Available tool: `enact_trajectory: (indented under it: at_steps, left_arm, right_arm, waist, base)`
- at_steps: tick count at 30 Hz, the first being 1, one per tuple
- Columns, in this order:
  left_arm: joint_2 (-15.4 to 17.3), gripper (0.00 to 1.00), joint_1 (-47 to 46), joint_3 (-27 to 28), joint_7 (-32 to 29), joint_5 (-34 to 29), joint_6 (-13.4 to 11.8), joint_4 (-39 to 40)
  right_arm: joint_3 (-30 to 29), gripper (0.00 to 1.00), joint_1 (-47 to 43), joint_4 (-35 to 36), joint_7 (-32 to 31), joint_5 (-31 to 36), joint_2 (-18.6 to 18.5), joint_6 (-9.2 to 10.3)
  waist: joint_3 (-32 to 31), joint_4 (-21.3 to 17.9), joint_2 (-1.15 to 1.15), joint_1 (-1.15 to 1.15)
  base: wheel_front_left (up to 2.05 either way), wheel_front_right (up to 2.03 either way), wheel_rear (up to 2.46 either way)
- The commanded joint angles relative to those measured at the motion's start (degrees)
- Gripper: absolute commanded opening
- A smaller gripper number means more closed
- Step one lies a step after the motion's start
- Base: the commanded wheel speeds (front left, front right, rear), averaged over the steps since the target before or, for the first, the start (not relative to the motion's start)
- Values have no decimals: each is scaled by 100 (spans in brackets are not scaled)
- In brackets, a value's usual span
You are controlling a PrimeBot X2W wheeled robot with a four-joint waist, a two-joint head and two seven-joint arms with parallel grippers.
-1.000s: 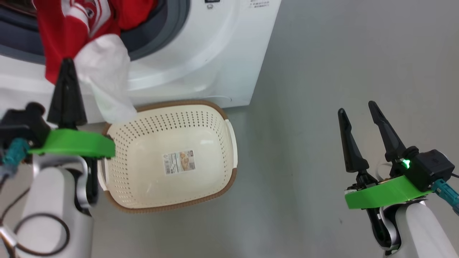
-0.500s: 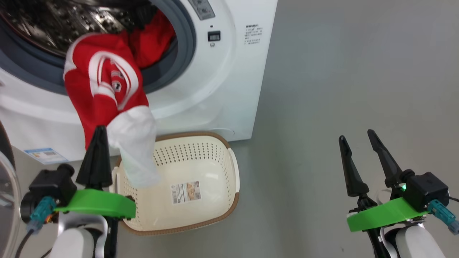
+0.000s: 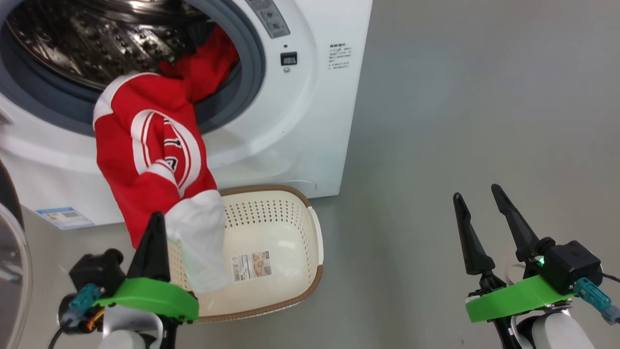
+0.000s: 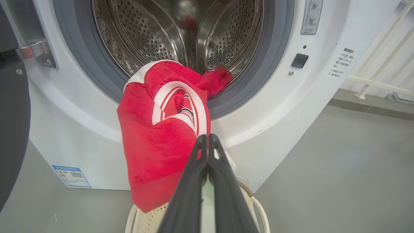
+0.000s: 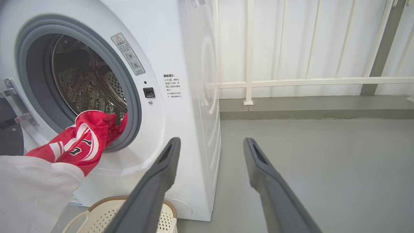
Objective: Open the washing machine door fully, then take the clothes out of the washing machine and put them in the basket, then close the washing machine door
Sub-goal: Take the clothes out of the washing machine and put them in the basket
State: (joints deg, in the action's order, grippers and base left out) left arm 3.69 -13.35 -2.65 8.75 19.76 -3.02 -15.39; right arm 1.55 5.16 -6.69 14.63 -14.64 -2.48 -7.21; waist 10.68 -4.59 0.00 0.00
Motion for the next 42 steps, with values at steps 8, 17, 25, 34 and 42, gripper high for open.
enact_trajectory:
  at_steps: [8,17,25,34,42]
  left_arm:
    - [0,0,-945,41,305,236,145,-1099]
    - [-65,0,-1859,-67,496,682,391,-2842]
    - [-78,0,-2340,-235,599,908,556,-3972]
    - [-80,0,-2736,-655,619,1570,619,-4915]
    - [-80,0,-2926,-1142,621,2165,652,-5334]
  right_arm:
    - [159,100,248,178,37,-106,-40,-28]
    - [208,100,516,201,37,-188,-40,-28]
    - [234,100,670,195,37,-228,-40,-28]
    - [296,100,843,203,37,-290,-40,-28]
    - [359,100,971,213,37,-344,-40,-28]
  waist:
    - [498,-112,0,0]
    - [1010,-245,0,0]
    - [1310,-352,0,0]
    - [1629,-434,0,0]
    - [1945,-519,0,0]
  base:
    - [0,0,0]
    - [0,0,0]
    - [0,0,0]
    - [0,0,0]
    - [0,0,0]
